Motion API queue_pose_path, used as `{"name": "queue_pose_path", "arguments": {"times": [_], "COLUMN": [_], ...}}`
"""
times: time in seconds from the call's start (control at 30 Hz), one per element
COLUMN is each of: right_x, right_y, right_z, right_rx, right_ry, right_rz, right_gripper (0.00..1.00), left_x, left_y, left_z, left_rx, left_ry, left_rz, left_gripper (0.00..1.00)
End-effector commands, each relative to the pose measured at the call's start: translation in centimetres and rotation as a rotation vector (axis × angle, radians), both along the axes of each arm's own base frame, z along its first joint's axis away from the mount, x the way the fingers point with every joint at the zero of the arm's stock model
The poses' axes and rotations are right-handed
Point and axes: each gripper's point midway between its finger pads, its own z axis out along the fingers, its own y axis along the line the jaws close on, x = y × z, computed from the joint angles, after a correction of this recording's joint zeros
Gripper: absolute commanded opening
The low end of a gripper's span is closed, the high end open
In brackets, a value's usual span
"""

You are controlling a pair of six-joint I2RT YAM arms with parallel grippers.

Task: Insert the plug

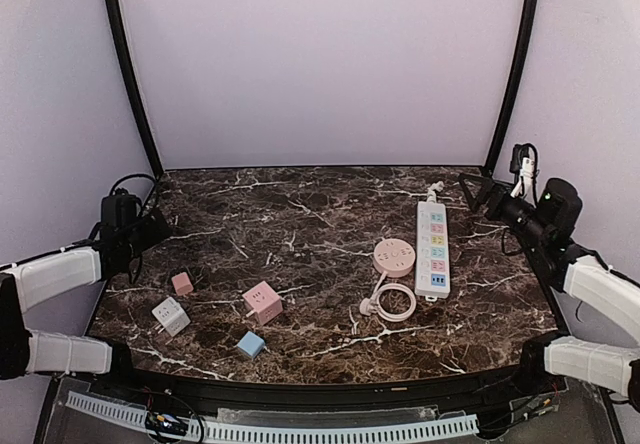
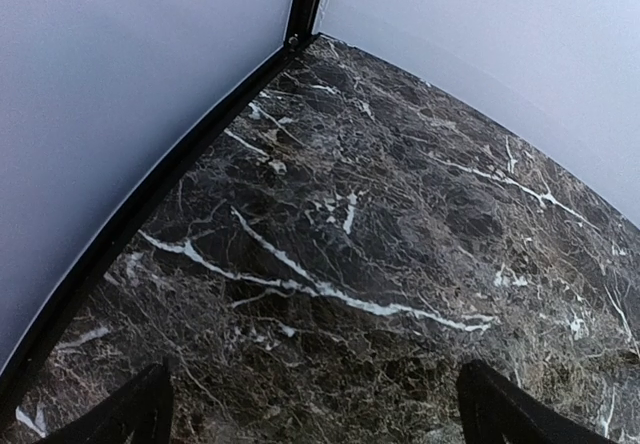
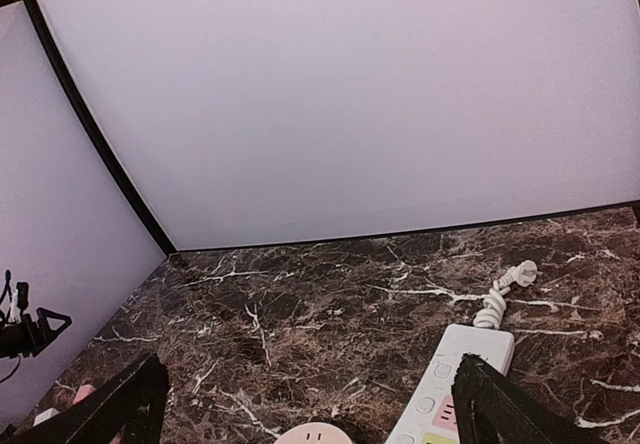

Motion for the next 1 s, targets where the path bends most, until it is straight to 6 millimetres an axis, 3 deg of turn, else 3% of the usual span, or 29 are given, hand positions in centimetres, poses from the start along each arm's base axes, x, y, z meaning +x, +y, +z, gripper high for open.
{"name": "queue_pose_path", "arguments": {"times": [0.0, 0.27, 0.53, 0.73, 0.97], "right_x": [-0.8, -1.9, -2.1, -3.7, -5.8], "right_y": [-0.3, -0.1, 0.4, 0.3, 0.9], "right_z": [-1.2, -1.0, -1.9, -3.3, -2.9], "right_rx": [0.039, 0.079, 0.066, 0.033, 0.035], "right_ry": [0.077, 0.117, 0.239, 0.325, 0.332], "right_rz": [-0.006, 0.008, 0.015, 0.000, 0.043], "right_gripper": [0.99, 0.99, 0.99, 0.99, 0.99], "left_x": [-1.0, -2.7, -4.9, -6.2, -8.4], "left_y": [-2.7, -6.9, -8.0, -10.5, -14.2], "left_z": [-1.3, -2.3, -0.9, -0.7, -0.1], "left_rx": [-0.012, 0.030, -0.009, -0.055, -0.044], "left_ry": [0.063, 0.154, 0.138, 0.132, 0.148], "left_rz": [-0.126, -0.291, -0.353, -0.451, -0.599], "left_gripper": [1.00, 1.00, 1.00, 1.00, 1.00]}}
